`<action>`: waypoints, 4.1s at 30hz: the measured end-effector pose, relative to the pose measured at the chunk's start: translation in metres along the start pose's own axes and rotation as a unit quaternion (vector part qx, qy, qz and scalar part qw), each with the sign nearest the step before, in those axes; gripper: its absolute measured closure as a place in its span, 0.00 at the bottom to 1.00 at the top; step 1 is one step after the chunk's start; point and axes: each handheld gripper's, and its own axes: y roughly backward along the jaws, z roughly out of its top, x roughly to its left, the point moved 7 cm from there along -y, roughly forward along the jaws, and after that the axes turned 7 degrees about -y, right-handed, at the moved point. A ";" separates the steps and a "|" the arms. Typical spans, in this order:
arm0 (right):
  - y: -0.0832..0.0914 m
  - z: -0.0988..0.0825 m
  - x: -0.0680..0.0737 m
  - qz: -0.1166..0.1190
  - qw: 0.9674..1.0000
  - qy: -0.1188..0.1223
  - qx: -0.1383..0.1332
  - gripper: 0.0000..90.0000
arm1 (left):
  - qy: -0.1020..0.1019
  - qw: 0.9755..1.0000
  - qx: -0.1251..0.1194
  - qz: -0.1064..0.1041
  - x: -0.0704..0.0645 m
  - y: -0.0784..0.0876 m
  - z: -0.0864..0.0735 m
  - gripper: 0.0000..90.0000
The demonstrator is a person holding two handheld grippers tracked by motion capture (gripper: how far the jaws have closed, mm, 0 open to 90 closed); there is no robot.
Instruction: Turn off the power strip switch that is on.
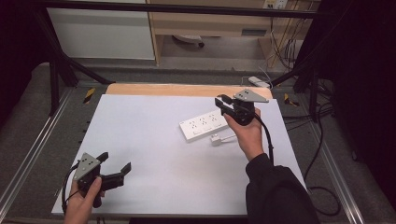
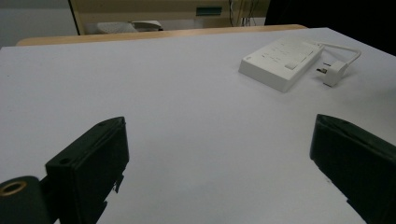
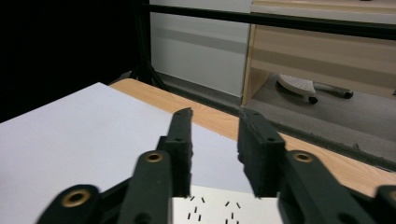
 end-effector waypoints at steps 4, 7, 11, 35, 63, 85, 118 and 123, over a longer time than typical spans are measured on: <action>-0.003 -0.001 0.001 0.000 1.000 0.002 0.001 0.82 | -0.002 1.000 0.001 0.001 0.000 0.000 0.000 0.05; -0.008 -0.003 0.002 0.001 1.000 0.005 0.004 0.87 | 0.000 1.000 0.002 0.000 0.000 0.000 0.000 0.05; -0.011 -0.004 0.005 0.005 1.000 0.007 0.003 0.91 | 0.000 1.000 0.005 0.001 0.001 0.000 -0.001 0.05; -0.035 -0.017 0.018 0.018 0.999 0.008 0.041 1.00 | 0.005 1.000 0.008 0.005 0.002 -0.001 -0.002 0.05; -0.072 -0.049 0.025 0.019 0.993 0.001 0.117 1.00 | 0.000 1.000 0.008 0.004 0.002 -0.001 -0.002 0.05; -0.080 -0.064 0.026 0.018 0.990 -0.011 0.141 1.00 | 0.001 1.000 0.007 0.004 0.003 0.000 -0.001 0.05; -0.081 -0.089 0.028 0.023 0.985 -0.016 0.167 1.00 | 0.002 1.000 0.007 0.003 0.003 0.000 -0.001 0.05; -0.080 -0.092 0.030 0.025 0.984 -0.016 0.173 1.00 | 0.002 1.000 0.007 0.003 0.003 0.000 -0.001 0.05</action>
